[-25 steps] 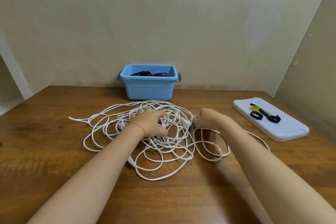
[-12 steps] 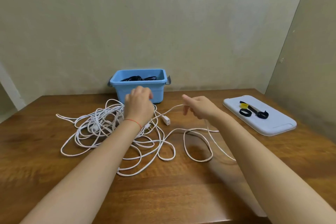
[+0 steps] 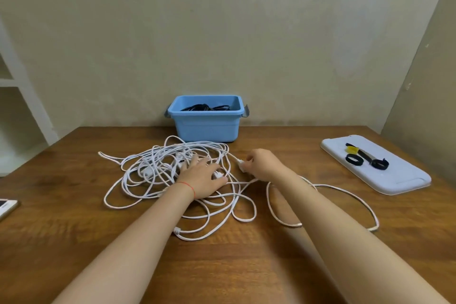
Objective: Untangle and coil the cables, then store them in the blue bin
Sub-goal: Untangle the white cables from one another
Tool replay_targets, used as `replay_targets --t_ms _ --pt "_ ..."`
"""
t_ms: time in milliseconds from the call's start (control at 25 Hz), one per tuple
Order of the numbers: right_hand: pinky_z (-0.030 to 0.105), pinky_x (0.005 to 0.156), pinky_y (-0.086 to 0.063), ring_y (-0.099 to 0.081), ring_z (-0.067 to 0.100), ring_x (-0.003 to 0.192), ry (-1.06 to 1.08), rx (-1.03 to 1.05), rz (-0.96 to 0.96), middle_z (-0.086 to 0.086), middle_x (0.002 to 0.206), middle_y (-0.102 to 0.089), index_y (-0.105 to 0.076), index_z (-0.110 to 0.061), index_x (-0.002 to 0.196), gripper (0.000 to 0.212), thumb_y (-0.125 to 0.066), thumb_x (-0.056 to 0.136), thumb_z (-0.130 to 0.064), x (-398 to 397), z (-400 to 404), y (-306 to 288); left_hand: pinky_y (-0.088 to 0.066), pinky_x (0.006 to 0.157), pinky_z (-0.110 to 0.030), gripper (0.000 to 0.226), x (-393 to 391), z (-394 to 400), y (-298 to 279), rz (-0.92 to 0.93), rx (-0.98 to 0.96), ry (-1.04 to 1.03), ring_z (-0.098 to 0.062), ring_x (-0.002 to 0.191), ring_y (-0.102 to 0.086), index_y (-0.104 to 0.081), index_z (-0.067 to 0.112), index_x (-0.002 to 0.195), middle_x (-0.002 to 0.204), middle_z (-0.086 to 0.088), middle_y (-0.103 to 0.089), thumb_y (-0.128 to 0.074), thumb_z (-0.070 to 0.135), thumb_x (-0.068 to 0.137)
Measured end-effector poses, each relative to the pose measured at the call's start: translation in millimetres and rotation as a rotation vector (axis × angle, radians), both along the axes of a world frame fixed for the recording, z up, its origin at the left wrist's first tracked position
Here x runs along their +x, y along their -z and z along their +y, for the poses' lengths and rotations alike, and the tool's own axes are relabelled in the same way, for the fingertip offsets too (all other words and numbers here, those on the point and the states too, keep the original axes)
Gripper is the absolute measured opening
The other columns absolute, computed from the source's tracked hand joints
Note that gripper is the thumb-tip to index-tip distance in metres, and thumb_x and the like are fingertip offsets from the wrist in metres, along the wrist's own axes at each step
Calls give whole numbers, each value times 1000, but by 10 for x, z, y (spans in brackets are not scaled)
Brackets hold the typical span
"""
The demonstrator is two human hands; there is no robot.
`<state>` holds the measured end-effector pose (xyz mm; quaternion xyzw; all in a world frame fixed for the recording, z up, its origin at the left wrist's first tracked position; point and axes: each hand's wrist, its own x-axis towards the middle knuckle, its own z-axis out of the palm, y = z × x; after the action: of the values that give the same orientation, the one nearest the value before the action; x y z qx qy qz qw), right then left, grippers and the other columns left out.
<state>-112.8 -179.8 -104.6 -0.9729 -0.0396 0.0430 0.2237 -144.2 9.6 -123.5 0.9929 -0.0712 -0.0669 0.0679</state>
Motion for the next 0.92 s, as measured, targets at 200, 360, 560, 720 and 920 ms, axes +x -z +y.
replay_targets --t_ms 200,360,560,720,920 --pt "33 73 -48 -57 21 91 32 31 -75 6 110 -63 -59 -15 105 20 -52 98 -32 85 397 149 -40 107 -35 30 -72 233 -47 -304 -334 65 -18 127 -45 -66 23 123 130 1 -55 -52 35 98" --pt "30 61 -43 -57 20 75 -59 391 -122 3 84 -62 -56 -16 86 11 -49 95 -17 -67 481 -331 -34 110 -40 45 -16 325 -196 -673 -253 -136 -20 132 -39 -51 25 138 139 0 -49 -58 24 93" --pt "28 60 -39 -46 16 63 -125 574 -140 -1 65 -48 -55 -18 69 31 -62 92 -37 -186 188 -732 -40 98 -40 20 89 44 -509 -482 -368 -41 -24 101 -59 -64 27 88 89 6 -67 -55 44 96" --pt "43 88 -41 -52 30 82 615 465 -467 0 78 -56 -55 -16 77 38 -49 92 -50 46 -815 -493 -44 66 -34 41 47 363 -550 -474 -488 -187 -23 66 -55 -52 18 60 61 0 -53 -57 42 93" --pt "42 98 -48 -60 33 108 417 270 -45 10 116 -66 -66 -16 119 38 -48 86 -16 -3 -741 -185 -39 63 -34 42 -115 -1 -743 -248 -671 -104 -21 61 -50 -49 15 63 62 -4 -50 -47 38 99"
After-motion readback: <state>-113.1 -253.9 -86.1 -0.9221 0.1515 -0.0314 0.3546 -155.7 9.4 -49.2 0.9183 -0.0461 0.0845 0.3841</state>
